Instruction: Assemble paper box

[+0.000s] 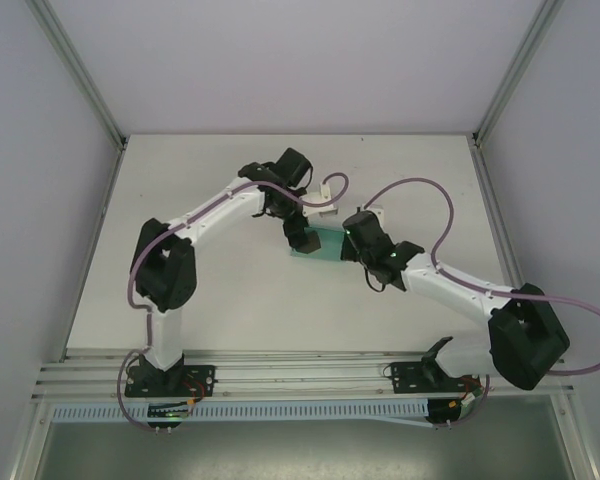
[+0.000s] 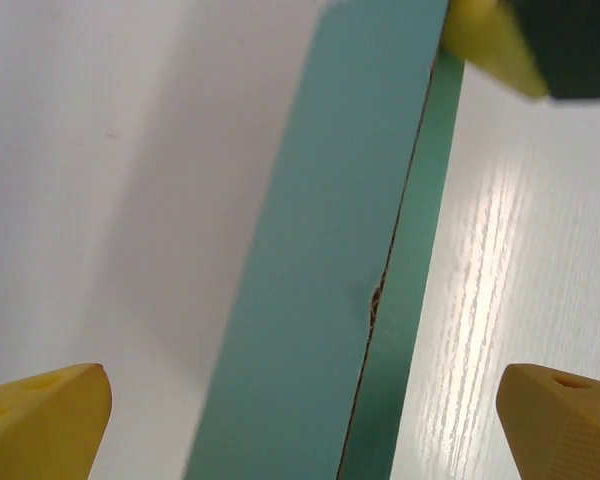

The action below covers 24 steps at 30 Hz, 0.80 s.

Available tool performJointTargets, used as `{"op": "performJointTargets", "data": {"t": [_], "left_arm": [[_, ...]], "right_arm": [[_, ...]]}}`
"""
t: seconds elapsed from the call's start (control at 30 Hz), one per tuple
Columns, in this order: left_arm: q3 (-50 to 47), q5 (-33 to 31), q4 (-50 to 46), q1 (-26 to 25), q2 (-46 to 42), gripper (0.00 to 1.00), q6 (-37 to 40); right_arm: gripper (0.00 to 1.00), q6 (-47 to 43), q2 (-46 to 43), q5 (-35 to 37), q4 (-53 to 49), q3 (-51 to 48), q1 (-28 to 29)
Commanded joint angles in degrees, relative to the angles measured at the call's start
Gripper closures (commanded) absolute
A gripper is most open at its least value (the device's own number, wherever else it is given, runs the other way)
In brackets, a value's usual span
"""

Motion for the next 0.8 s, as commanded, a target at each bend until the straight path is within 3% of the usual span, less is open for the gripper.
{"op": "performJointTargets", "data": {"t": [0.0,0.1,0.23,0.4,0.47,0.6,0.77], "left_arm": [[-1.7,-3.9,4.5,0.1,-5.3,0.01,-6.2],[-3.6,-6.0,6.1,1.8,-7.3,0.02,-10.4],[-11.8,-2.1,10.8,6.3,-12.8,0.19,-13.9],[-23.3,-1.1,16.1,7.7,-18.0,0.35,-10.4],[-24.0,-0.9,15.1,8.0,-17.6,0.41,-8.7],[-22.9,-2.9,14.9,8.2,-15.4,0.42,-7.3],[-20.3,-1.7,12.6,8.2,-11.7,0.5,-5.7]], "right_arm": [[1.0,0.9,2.7,1.7,-7.9,2.1,1.7],[1.0,1.1,4.2,1.7,-8.6,3.5,1.8],[1.0,0.4,5.8,1.3,-10.2,5.5,1.9],[1.0,-1.7,7.3,0.6,-13.0,8.2,1.7],[1.0,-2.5,8.0,-0.5,-13.9,9.4,1.6],[1.0,-2.8,9.5,-3.1,-14.8,10.8,1.0],[1.0,-3.2,9.7,-7.0,-15.6,12.5,-0.3]]}}
